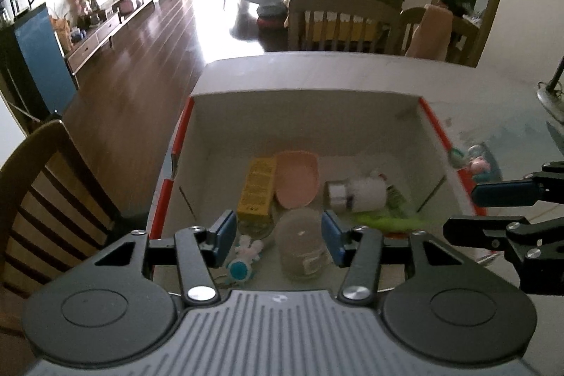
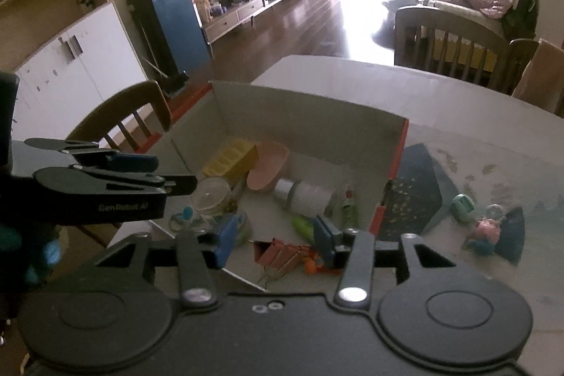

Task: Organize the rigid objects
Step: 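Move both open tools back toward the teal sharpener and pink pig figure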

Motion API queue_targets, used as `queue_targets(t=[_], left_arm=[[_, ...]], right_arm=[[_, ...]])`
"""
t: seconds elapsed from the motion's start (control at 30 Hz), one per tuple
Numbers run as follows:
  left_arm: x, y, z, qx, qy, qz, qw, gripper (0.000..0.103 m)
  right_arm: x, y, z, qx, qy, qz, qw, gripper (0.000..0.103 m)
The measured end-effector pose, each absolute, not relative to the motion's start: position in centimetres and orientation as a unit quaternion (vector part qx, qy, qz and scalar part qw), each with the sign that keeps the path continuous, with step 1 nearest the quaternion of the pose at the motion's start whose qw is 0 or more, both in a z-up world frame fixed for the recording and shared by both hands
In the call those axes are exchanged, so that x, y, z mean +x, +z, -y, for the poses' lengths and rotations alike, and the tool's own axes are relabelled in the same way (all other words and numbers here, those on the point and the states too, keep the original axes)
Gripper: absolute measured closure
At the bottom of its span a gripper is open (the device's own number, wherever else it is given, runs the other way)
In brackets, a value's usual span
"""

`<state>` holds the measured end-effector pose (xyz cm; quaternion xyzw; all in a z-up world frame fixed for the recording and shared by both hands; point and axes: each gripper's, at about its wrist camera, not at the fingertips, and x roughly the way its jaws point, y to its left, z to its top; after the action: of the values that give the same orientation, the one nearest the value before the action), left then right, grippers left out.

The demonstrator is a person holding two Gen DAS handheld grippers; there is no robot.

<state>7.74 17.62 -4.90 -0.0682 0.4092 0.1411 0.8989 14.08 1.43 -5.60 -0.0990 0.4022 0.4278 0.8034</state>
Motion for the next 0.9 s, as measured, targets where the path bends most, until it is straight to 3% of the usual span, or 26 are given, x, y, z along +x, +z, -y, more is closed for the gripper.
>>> queue_targets(t=[0.07,0.13,0.2,0.5,0.67,0.87,0.9], left_arm=[[7.5,-4.1,-17.0,-0.068,0.138,-0.401,0.903,0.050],[7.3,-3.4,-16.2,-0.065,0.133,-0.394,0.907,0.037],[7.0,-2.7,-15.4,-0.064,0.127,-0.384,0.912,0.033],[7.4,-1.0,-11.8,-0.057,0.110,-0.373,0.920,0.032],[8.0,-0.8,-9.6,-0.062,0.100,-0.370,0.922,0.027],[9.4,-0.9,-6.8,-0.062,0.088,-0.369,0.923,0.027],[9.6,-1.0,-6.4,-0.063,0.087,-0.370,0.923,0.023]], right_arm=[[13.9,-5.0,-0.9,-0.096,0.429,-0.397,0.806,0.049],[13.9,-4.6,-0.2,-0.093,0.428,-0.393,0.808,0.047],[13.8,-4.1,0.4,-0.089,0.428,-0.389,0.811,0.044],[13.6,-2.5,3.7,-0.083,0.429,-0.365,0.822,0.024],[14.1,-1.9,6.2,-0.073,0.421,-0.355,0.831,0.013],[15.2,-2.1,9.9,-0.070,0.412,-0.349,0.838,0.010],[15.5,-2.1,10.4,-0.070,0.410,-0.350,0.839,0.010]])
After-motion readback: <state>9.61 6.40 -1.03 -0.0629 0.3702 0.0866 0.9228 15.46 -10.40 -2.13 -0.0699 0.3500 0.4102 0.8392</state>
